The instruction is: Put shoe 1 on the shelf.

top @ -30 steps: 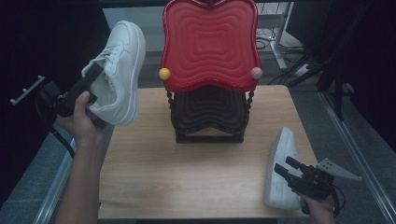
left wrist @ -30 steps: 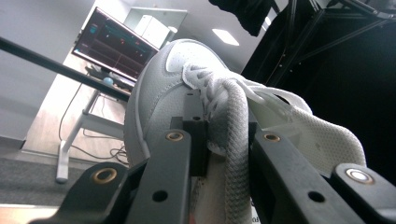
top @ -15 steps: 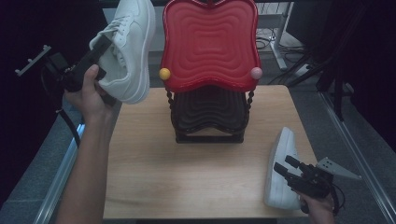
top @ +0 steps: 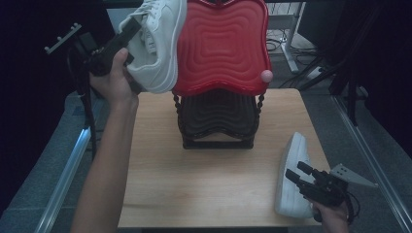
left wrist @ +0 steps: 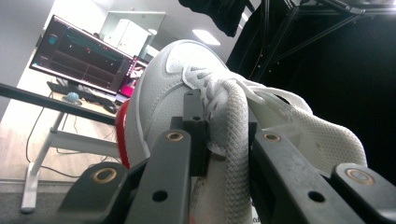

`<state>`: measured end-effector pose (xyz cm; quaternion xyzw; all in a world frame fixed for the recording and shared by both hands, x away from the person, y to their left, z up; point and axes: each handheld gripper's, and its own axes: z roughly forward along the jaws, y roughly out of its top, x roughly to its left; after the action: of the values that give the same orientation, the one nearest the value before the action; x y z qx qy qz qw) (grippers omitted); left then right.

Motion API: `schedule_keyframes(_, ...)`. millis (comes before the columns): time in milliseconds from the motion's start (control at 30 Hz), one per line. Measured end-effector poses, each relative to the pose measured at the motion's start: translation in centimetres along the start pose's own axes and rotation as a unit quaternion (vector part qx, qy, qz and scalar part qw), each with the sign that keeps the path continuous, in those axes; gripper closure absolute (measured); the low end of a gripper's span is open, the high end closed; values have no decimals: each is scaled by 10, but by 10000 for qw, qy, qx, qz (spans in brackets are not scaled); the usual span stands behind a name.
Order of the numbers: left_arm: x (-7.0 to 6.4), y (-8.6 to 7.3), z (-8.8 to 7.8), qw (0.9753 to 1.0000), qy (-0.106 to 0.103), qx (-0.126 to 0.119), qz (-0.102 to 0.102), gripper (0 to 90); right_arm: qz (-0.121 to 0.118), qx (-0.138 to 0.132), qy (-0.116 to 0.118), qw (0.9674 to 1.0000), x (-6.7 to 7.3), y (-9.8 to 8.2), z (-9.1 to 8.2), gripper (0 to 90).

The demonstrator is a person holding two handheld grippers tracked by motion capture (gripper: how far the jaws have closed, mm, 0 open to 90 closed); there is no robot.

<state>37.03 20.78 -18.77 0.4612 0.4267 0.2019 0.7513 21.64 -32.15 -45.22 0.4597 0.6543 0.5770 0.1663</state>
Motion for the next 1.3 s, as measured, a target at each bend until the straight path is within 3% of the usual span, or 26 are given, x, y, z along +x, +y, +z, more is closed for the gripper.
schedule_keyframes(133, -14, 2, 20, 9996, 86, 91, 251, 815, 9, -72, -27, 10000, 0, 0, -1, 354)
schedule_keyframes(200, -17, -1, 30, 9995, 85, 130, 264, 815, 11, -79, -23, 10000, 0, 0, -1, 354)
schedule_keyframes(300, -18, -6, 44, 9997, 119, 145, 179, 815, -12, -67, -15, 10000, 0, 1, -2, 354)
schedule_keyframes(433, -20, -14, 59, 9985, 298, 120, 443, 815, 25, -90, -2, 10000, -1, 1, -3, 354)
schedule_keyframes(533, -18, -20, 68, 9980, 396, 162, 474, 814, 12, -97, -7, 10000, -3, 2, -3, 354)
schedule_keyframes(600, -15, -25, 72, 9980, 438, 156, 425, 814, 33, -79, 7, 10000, -4, 2, -4, 354)
schedule_keyframes(867, -15, -39, 86, 9967, 552, 221, 559, 813, 71, -111, -8, 9999, -6, 3, -7, 357)
schedule_keyframes(1000, -17, -45, 90, 9947, 648, 292, 748, 812, 71, -88, 22, 9999, -5, 3, -5, 358)
schedule_keyframes(1300, -15, -52, 91, 9912, 871, 310, 945, 807, 67, -120, 13, 9999, -7, 3, -8, 358)
